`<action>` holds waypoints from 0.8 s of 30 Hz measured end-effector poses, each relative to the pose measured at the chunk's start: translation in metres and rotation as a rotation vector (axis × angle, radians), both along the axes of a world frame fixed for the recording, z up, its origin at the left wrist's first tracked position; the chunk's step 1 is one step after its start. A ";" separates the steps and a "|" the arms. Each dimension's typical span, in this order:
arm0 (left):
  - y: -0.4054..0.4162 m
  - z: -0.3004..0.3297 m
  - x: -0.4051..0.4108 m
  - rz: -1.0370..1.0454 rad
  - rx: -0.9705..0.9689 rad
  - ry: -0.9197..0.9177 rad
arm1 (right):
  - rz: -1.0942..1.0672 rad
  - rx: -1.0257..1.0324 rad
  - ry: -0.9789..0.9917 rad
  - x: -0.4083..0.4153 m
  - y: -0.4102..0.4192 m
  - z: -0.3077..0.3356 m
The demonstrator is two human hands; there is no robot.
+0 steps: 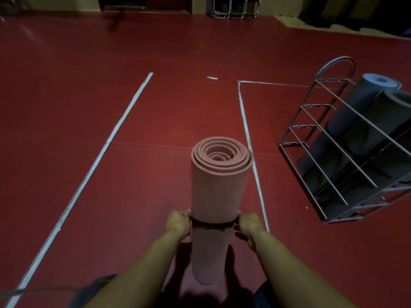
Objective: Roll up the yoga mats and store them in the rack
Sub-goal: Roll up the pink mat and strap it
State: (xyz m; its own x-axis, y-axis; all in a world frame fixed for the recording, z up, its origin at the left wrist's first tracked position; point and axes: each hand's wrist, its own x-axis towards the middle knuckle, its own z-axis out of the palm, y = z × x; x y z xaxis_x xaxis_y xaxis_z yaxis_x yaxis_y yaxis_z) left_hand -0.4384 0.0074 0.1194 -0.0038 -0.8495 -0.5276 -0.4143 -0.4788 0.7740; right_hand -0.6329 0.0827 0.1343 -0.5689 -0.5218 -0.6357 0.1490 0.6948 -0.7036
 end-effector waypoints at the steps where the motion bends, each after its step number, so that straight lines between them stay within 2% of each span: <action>1: -0.001 -0.003 -0.001 -0.003 0.000 0.004 | 0.021 0.000 0.008 -0.001 -0.001 -0.003; 4: 0.004 0.002 -0.002 0.002 -0.010 0.049 | 0.155 -0.078 0.125 -0.005 0.003 0.001; 6: 0.012 0.014 -0.001 0.026 -0.085 0.072 | 0.257 -0.261 0.170 -0.007 0.009 0.012; 9: 0.025 0.039 0.006 0.065 -0.310 0.100 | 0.425 -0.542 0.111 0.001 0.013 0.043; 11: 0.040 0.059 0.008 0.163 -0.457 0.099 | 0.428 -0.619 0.036 0.012 0.013 0.060; 13: 0.065 0.089 0.010 0.351 -0.512 0.147 | 0.326 -0.629 -0.077 0.020 0.012 0.069; 16: 0.111 0.120 0.006 0.509 -0.409 0.225 | 0.280 -0.601 -0.114 0.033 0.007 0.079; 21: 0.129 0.131 -0.003 0.473 -0.337 0.334 | 0.368 -0.459 -0.093 0.047 0.003 0.103; 24: 0.090 0.111 0.006 0.486 -0.258 0.568 | 0.401 -0.390 -0.055 0.040 0.014 0.109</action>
